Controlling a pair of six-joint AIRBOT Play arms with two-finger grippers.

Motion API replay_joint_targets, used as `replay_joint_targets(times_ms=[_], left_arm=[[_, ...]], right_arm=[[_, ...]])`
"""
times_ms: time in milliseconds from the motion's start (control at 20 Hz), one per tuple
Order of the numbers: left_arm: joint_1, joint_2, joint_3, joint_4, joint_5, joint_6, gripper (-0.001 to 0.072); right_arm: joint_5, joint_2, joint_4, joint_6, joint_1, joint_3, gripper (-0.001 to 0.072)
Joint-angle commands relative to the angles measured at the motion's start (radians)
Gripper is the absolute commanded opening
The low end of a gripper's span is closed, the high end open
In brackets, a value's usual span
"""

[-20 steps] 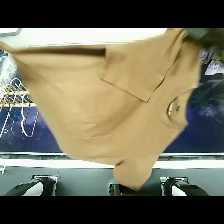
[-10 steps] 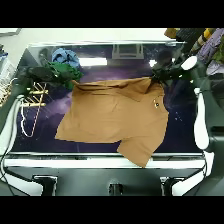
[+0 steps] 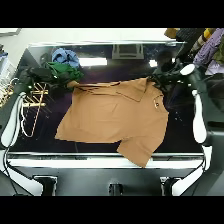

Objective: Fold the clothes and pants, and hang the long-sleeved shirts on hangers.

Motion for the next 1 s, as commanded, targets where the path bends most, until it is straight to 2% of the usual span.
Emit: replay_joint_targets(times_ms=[0, 50, 100, 250, 500, 600, 750, 950], left_arm=[[0.093, 0.062, 0.031, -0.001, 0.164, 0.035, 0.0343], [0.127, 0.087, 0.031, -0.001, 0.204, 0.035, 0.0464], [0.156, 0.108, 0.031, -0.001, 0.246, 0.035, 0.0539], [0.233, 0.167, 0.011, -0.01, 0.394, 0.098, 0.0538], [0.328, 0.381, -0.3, -0.121, 0.373, 0.157, 0.0537], [0.349, 0.489, -0.451, -0.137, 0.333, 0.174, 0.0537], [0.365, 0.595, -0.602, -0.137, 0.32, 0.189, 0.0537], [0.369, 0.632, -0.692, -0.142, 0.318, 0.191, 0.0537]], right_arm=[[0.23, 0.092, -0.016, -0.143, -0.099, -0.001, 0.0431], [0.302, 0.129, -0.045, -0.182, -0.136, -0.002, 0.0432], [0.354, 0.166, -0.076, -0.209, -0.169, -0.012, 0.0442], [0.417, 0.319, -0.085, -0.328, -0.275, -0.17, 0.044], [0.397, 0.579, -0.024, -0.456, -0.412, -0.745, 0.0438], [0.373, 0.625, -0.03, -0.486, -0.434, -0.897, 0.0437], [0.357, 0.63, -0.048, -0.526, -0.425, -1.013, 0.0437], [0.323, 0.63, -0.055, -0.566, -0.425, -1.112, 0.0437]])
